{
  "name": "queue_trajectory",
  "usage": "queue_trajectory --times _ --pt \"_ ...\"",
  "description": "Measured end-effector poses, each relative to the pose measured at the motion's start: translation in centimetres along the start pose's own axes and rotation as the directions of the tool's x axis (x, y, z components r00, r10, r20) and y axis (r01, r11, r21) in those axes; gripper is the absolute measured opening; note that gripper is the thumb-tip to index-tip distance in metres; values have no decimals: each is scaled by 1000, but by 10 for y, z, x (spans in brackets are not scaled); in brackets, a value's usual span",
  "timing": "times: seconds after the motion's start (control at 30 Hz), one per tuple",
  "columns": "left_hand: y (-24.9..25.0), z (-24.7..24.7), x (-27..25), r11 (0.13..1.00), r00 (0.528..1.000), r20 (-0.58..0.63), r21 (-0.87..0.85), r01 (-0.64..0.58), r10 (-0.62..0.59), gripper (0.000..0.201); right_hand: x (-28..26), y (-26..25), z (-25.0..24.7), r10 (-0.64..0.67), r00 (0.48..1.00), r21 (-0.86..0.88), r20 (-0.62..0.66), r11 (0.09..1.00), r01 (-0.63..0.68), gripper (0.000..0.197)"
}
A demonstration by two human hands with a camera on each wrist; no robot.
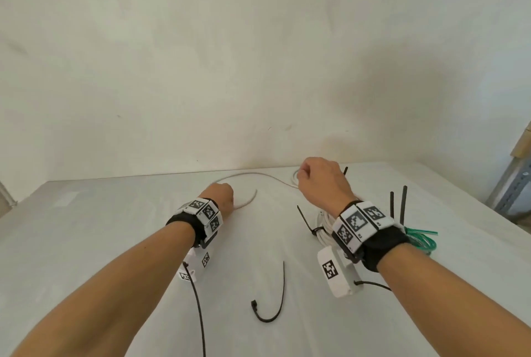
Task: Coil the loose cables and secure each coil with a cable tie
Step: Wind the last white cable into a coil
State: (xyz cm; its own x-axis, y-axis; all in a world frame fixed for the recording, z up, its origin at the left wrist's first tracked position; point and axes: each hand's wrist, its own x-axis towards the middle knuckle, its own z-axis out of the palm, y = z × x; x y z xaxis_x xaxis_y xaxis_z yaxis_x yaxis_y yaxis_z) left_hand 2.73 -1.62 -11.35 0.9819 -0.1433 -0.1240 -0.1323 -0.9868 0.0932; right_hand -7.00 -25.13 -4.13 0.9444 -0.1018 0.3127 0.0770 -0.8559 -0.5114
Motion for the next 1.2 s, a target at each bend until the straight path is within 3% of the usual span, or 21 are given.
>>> queue_trajectory --times 0.13,0.3,0.4,0.5,0.6,0.67,0.73,0.83,0.9,1.03,1.07,1.13,1.2 --pt "-2 -12 -6 987 999 -42 -155 -41 35 19 7 -18 13 10 991 115 132 993 -26 25" --pt "-1 -45 -28 892 972 -190 -403 -207 140 5 15 -37 31 -35 979 179 199 984 -1 20" --pt "4 -71 -44 856 940 -299 -431 -285 162 5 14 -50 35 -168 962 271 215 957 106 36" --pt "9 -98 -62 833 899 -394 -421 -360 189 10 15 -65 36 -304 939 192 159 943 273 41" --pt "12 -119 -80 802 845 -492 -410 -436 208 12 17 -80 31 -316 949 128 11 941 312 26" --pt "10 -125 -90 783 824 -529 -418 -461 203 12 17 -89 23 -304 951 119 -58 944 309 28" --pt "5 -128 -99 757 834 -524 -470 -453 174 21 20 -94 14 -240 965 181 -107 950 256 32" --pt "-9 -125 -109 617 899 -418 -675 -405 133 46 24 -95 1 -87 983 381 -164 913 144 28" --pt "-15 -122 -116 583 909 -389 -707 -400 151 59 21 -97 -5 -25 984 516 -176 849 114 26" --pt "-19 -123 -122 670 872 -461 -597 -442 165 67 15 -108 -7 -56 987 671 -149 727 143 26" --pt "-20 -123 -121 710 856 -484 -537 -455 183 67 14 -112 -8 -48 994 763 -96 638 104 27" --pt "-26 -122 -119 831 809 -520 -296 -472 274 64 15 -117 -17 2 999 933 48 357 -45 33" --pt "-30 -117 -117 907 806 -482 -53 -419 344 59 14 -120 -30 0 990 978 139 159 -137 36"
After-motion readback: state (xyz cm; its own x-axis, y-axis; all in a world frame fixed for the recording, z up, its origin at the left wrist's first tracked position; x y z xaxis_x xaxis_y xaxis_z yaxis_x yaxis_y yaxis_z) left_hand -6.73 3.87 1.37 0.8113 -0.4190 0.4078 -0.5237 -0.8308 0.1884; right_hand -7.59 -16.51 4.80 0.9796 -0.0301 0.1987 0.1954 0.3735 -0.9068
